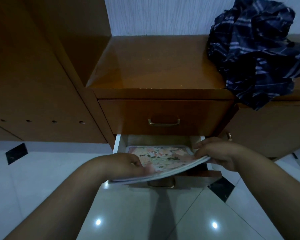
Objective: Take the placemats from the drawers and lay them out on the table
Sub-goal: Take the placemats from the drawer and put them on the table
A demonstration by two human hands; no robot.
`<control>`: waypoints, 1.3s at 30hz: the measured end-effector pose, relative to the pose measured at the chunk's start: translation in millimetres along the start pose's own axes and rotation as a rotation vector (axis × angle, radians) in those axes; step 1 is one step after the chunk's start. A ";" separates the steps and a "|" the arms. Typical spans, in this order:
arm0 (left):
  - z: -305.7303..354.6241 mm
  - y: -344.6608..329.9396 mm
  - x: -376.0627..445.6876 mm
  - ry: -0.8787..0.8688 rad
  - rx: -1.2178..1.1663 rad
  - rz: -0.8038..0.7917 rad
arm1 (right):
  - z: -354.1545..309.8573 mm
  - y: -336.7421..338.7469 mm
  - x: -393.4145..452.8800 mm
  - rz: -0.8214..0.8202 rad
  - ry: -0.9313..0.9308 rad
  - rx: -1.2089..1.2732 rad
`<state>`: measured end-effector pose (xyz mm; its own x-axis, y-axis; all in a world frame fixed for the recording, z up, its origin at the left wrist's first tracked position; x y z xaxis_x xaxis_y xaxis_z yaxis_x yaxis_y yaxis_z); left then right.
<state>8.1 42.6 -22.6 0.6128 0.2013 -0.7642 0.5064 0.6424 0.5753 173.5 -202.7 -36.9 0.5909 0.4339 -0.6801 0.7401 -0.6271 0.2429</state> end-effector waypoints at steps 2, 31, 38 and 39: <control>-3.1 3.2 3.4 0.091 -0.095 0.070 | 1.8 1.1 3.1 0.004 -0.018 0.004; -33.8 -1.5 37.7 -0.042 -0.766 0.310 | 17.2 -9.3 14.2 -0.185 -0.042 0.049; -26.5 -0.2 32.4 -0.002 -0.846 0.073 | 19.8 -7.8 17.8 -0.142 -0.036 0.097; -26.5 0.9 31.6 0.017 -0.832 0.061 | 20.0 -7.3 15.8 -0.178 -0.042 0.091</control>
<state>11.9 69.2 -54.0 0.6117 0.2600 -0.7471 -0.1448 0.9653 0.2174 170.9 -204.2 -63.2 0.4382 0.5173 -0.7351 0.7984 -0.5997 0.0540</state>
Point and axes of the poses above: each hand's wrist, its own x-axis towards the middle knuckle, its own y-axis out of the back of the hand, z = x × y, the point moved 2 cm from there along x, towards the middle knuckle, and after that the axes turned 5 degrees about y, right-handed, at the moved point
